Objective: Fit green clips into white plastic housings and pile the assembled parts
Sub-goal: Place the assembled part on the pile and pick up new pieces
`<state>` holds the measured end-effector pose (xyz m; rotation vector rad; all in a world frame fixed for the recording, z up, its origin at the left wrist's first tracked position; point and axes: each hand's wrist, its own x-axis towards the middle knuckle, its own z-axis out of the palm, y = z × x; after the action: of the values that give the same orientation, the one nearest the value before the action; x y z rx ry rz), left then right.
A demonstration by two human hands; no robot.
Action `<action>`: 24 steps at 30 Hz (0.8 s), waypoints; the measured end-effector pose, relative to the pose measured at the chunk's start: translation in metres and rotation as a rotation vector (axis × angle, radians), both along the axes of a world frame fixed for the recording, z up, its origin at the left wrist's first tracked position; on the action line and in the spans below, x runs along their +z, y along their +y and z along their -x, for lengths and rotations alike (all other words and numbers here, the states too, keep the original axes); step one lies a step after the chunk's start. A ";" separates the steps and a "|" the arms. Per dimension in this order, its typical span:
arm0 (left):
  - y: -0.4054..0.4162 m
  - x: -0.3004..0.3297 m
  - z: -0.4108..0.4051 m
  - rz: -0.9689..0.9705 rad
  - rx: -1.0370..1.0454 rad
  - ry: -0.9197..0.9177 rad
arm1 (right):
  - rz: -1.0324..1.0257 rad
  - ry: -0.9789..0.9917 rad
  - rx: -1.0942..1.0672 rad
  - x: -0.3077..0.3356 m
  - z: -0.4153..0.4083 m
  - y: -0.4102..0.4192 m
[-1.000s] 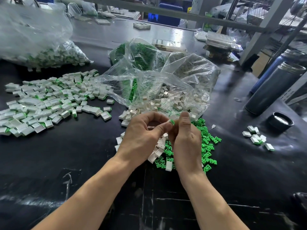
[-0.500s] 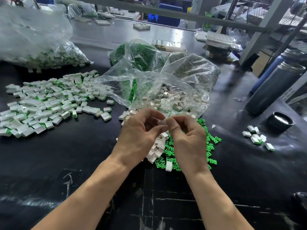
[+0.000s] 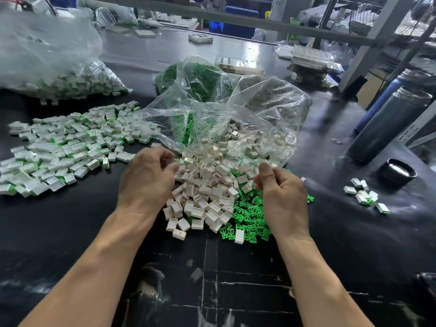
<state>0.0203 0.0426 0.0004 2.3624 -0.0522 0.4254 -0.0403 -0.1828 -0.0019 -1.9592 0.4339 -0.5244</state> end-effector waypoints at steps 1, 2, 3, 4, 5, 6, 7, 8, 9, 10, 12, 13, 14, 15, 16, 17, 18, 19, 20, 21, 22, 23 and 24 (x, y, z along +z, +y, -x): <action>0.006 -0.002 -0.005 -0.029 0.049 0.018 | 0.051 0.035 -0.010 0.000 0.000 -0.003; 0.011 -0.005 -0.009 -0.057 0.085 0.028 | 0.105 0.074 -0.015 0.000 -0.001 -0.006; 0.014 -0.007 -0.012 -0.092 0.114 0.029 | 0.159 0.119 -0.019 0.000 -0.001 -0.010; 0.016 -0.008 -0.015 -0.129 0.141 0.025 | 0.209 0.167 -0.023 0.001 -0.001 -0.013; 0.017 -0.009 -0.017 -0.158 0.164 0.023 | 0.251 0.210 -0.026 0.001 -0.001 -0.016; 0.018 -0.010 -0.018 -0.175 0.181 0.024 | 0.284 0.243 -0.029 0.002 -0.001 -0.018; 0.019 -0.011 -0.019 -0.182 0.194 0.028 | 0.312 0.265 -0.030 0.002 -0.001 -0.020; 0.021 -0.013 -0.020 -0.184 0.205 0.033 | 0.336 0.282 -0.032 0.003 -0.001 -0.021; 0.022 -0.014 -0.021 -0.184 0.216 0.038 | 0.355 0.294 -0.032 0.005 -0.001 -0.022; 0.024 -0.015 -0.022 -0.182 0.228 0.040 | 0.366 0.304 -0.032 0.006 -0.001 -0.023; 0.026 -0.015 -0.023 -0.168 0.256 0.027 | 0.375 0.322 -0.026 0.009 0.000 -0.023; 0.026 -0.014 -0.023 -0.154 0.263 0.013 | 0.378 0.332 -0.021 0.010 0.001 -0.024; 0.025 -0.013 -0.022 -0.134 0.259 -0.005 | 0.381 0.340 -0.014 0.011 0.001 -0.024; 0.023 -0.011 -0.021 -0.111 0.241 -0.025 | 0.382 0.344 -0.007 0.011 0.002 -0.024; 0.021 -0.010 -0.020 -0.086 0.211 -0.039 | 0.381 0.347 0.001 0.011 0.002 -0.024; 0.017 -0.008 -0.018 -0.062 0.173 -0.042 | 0.381 0.348 0.009 0.012 0.002 -0.023; 0.013 -0.007 -0.016 -0.041 0.130 -0.031 | 0.384 0.350 0.018 0.012 0.002 -0.023; 0.009 -0.006 -0.014 -0.030 0.087 -0.011 | 0.391 0.355 0.026 0.012 0.002 -0.023; 0.004 -0.005 -0.011 -0.033 0.052 0.011 | 0.400 0.359 0.032 0.012 0.002 -0.023; 0.000 -0.005 -0.008 -0.043 0.027 0.030 | 0.409 0.364 0.037 0.012 0.002 -0.023; -0.004 -0.005 -0.005 -0.047 0.005 0.044 | 0.416 0.372 0.044 0.013 0.002 -0.022; -0.007 -0.005 -0.002 -0.037 -0.022 0.048 | 0.420 0.384 0.055 0.013 0.002 -0.022; -0.011 -0.005 0.000 -0.017 -0.058 0.041 | 0.422 0.402 0.066 0.013 0.002 -0.022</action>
<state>0.0199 0.0316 -0.0046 2.3789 -0.1057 0.3497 -0.0419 -0.2045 0.0112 -2.4911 0.5377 -0.1812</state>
